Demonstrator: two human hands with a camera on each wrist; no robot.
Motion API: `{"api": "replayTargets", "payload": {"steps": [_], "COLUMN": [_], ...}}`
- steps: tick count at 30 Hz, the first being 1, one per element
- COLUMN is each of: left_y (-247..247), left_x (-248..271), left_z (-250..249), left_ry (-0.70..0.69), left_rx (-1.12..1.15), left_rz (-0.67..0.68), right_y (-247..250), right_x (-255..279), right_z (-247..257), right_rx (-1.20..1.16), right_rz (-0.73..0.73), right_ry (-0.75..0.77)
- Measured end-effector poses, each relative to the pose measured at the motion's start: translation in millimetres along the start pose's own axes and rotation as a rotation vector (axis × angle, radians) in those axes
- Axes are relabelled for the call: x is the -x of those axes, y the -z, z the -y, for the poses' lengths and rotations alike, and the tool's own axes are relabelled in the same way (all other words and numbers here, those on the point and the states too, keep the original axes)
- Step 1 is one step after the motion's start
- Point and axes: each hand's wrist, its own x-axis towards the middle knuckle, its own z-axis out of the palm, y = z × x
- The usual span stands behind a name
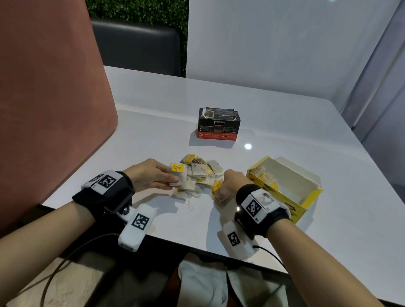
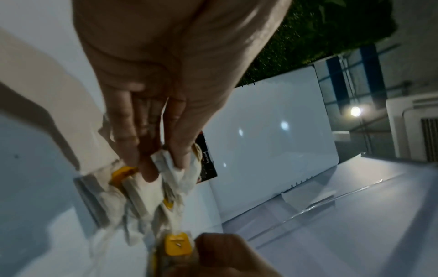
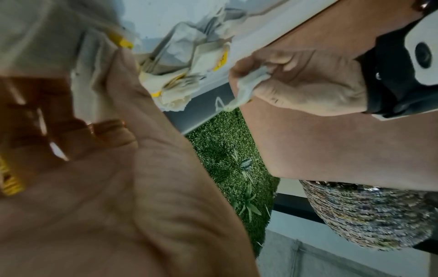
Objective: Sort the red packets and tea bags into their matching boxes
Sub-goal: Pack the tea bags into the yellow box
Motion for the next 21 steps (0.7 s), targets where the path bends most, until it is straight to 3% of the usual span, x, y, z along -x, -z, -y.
{"api": "replayTargets", "payload": {"steps": [5,9,11,21], "left_y": [-17,-36,-46,-59], "left_x": [12,17,17,24], "left_z": [0,8,11,9], "left_ry": [-0.075,-0.096,-0.079,0.02], "left_rx": [0.188,0.22,0.213,0.448], "left_rz": [0.058,0.116,0.147,0.112], "right_y": [6,18,16,-29], "right_x": [13,30,33,20], "right_z": [-11,-13,-6,12], "right_rx": [-0.446,-0.955,-1.097,-1.029], "right_rz": [-0.046,-0.06,-0.055,-0.229], "right_ry": [0.033,0.158,0.207,0.195]}}
